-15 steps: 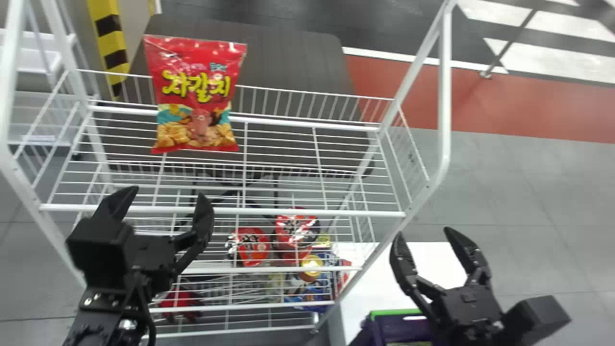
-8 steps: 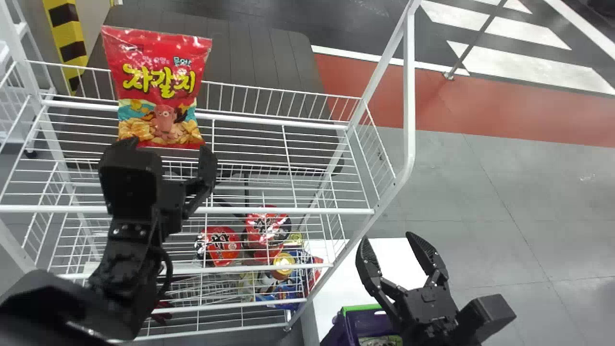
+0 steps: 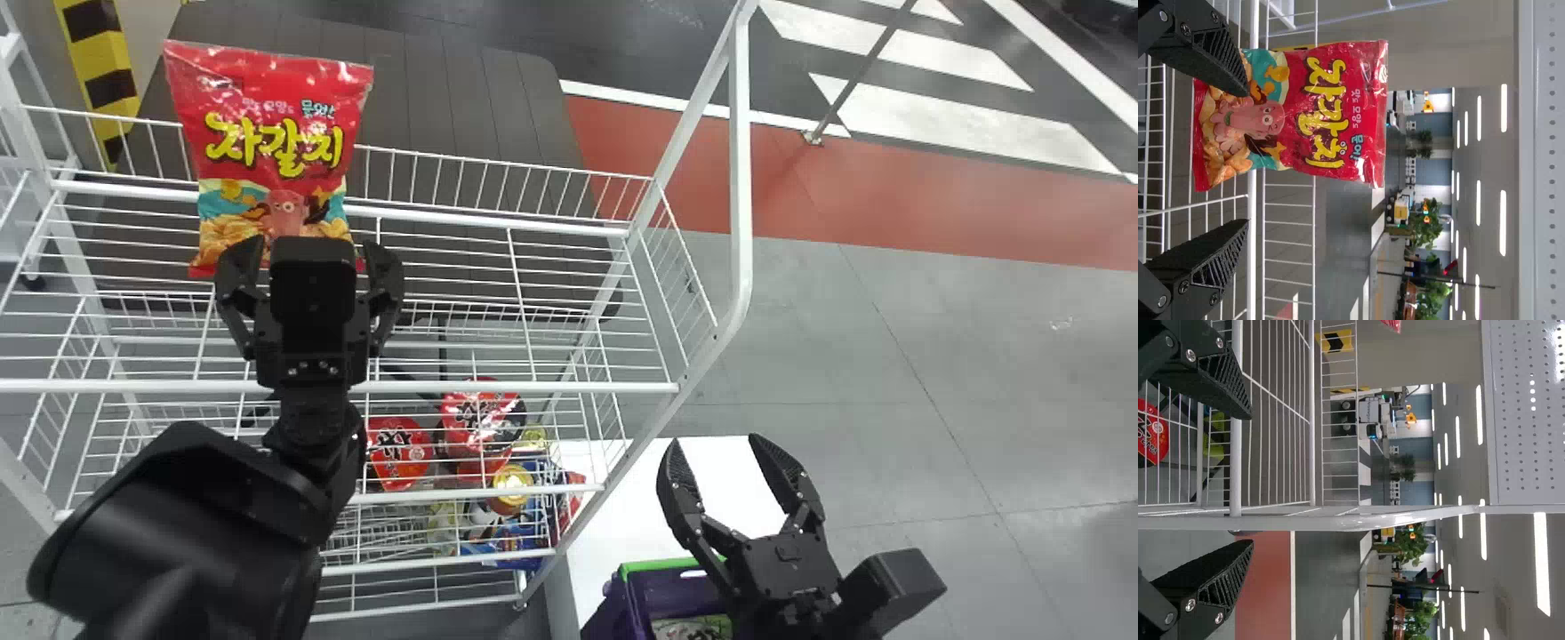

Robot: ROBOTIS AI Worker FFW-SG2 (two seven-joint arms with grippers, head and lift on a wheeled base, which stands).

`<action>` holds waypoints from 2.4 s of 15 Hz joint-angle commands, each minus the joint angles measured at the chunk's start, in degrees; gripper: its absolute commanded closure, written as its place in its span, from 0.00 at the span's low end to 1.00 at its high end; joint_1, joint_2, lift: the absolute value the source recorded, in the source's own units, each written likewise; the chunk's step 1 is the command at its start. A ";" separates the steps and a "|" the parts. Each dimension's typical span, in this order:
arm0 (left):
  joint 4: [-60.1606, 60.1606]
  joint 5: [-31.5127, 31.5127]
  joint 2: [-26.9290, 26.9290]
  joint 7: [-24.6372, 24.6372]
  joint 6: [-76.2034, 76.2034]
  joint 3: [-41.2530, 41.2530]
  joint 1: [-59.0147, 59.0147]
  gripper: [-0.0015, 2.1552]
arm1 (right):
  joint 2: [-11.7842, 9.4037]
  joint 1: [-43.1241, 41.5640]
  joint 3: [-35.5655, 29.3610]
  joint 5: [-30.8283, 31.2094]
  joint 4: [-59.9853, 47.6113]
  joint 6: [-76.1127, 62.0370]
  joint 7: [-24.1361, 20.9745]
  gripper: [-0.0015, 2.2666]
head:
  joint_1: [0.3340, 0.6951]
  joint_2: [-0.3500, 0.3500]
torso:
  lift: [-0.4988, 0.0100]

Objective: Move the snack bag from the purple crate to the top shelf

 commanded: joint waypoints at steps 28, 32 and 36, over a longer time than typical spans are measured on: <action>28.20 7.52 -0.31 -5.47 -15.48 0.84 -14.34 0.35 | -0.27 -7.68 0.36 0.92 7.91 2.21 0.20 0.08 | 1.00 0.09 | 0.98; 28.11 7.34 -0.31 -4.33 -17.24 0.40 -14.08 0.46 | -0.27 -8.29 0.80 1.10 8.79 2.21 0.20 0.08 | 1.00 0.09 | 0.98; 27.41 6.20 -0.31 -2.22 -19.70 -0.04 -12.23 0.46 | -0.35 -9.08 0.98 1.45 9.84 2.21 0.20 0.08 | 1.00 0.10 | 0.98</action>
